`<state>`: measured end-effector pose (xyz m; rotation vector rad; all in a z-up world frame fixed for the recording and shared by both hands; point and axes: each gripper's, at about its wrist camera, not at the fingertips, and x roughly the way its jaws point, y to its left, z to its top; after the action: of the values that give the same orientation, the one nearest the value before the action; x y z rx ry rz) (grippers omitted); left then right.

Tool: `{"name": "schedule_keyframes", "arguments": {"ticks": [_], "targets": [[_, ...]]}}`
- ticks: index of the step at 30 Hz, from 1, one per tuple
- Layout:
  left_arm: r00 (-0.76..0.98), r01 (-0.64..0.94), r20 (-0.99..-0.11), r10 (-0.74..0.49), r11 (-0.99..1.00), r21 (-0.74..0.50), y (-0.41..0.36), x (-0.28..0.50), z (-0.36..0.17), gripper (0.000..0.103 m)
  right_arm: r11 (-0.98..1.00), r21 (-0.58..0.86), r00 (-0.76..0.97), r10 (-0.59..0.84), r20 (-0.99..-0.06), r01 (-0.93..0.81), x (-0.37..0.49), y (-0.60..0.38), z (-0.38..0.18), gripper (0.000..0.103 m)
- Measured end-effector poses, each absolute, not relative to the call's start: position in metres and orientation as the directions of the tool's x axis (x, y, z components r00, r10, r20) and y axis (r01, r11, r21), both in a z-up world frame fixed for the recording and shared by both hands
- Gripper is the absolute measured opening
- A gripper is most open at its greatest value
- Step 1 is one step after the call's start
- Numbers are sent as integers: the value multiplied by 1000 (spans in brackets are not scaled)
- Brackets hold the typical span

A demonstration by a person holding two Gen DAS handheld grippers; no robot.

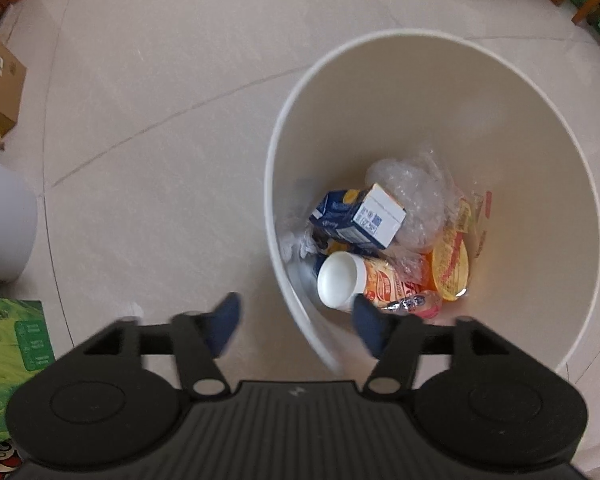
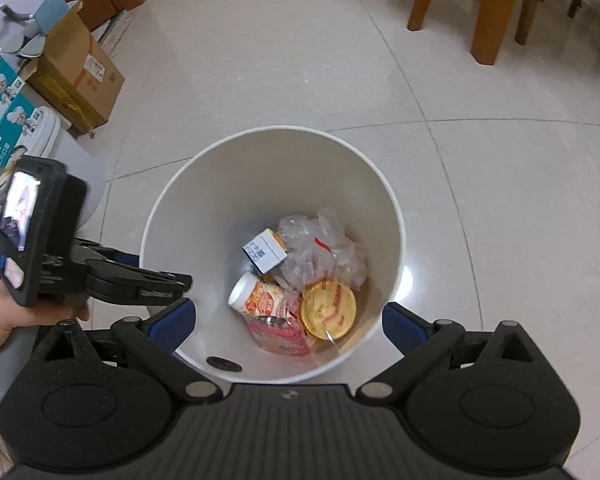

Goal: Collect trash
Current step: 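Open the left tool to set the bin on the floor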

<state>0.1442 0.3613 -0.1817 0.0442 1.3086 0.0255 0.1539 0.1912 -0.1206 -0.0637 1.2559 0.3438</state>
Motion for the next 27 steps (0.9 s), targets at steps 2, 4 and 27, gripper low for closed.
{"name": "schedule_keyframes", "arguments": {"ticks": [2, 4, 27], "targets": [[282, 28, -959, 26, 999, 36, 360, 139, -174, 85, 955, 116, 272, 193, -943, -274, 151, 189, -121, 103], [291, 35, -957, 23, 999, 35, 358, 134, -170, 85, 963, 93, 263, 161, -951, -253, 150, 187, -125, 103], [290, -88, -948, 129, 990, 108, 340, 52, -83, 90, 997, -28, 279, -8, -960, -68, 83, 183, -102, 103]]}}
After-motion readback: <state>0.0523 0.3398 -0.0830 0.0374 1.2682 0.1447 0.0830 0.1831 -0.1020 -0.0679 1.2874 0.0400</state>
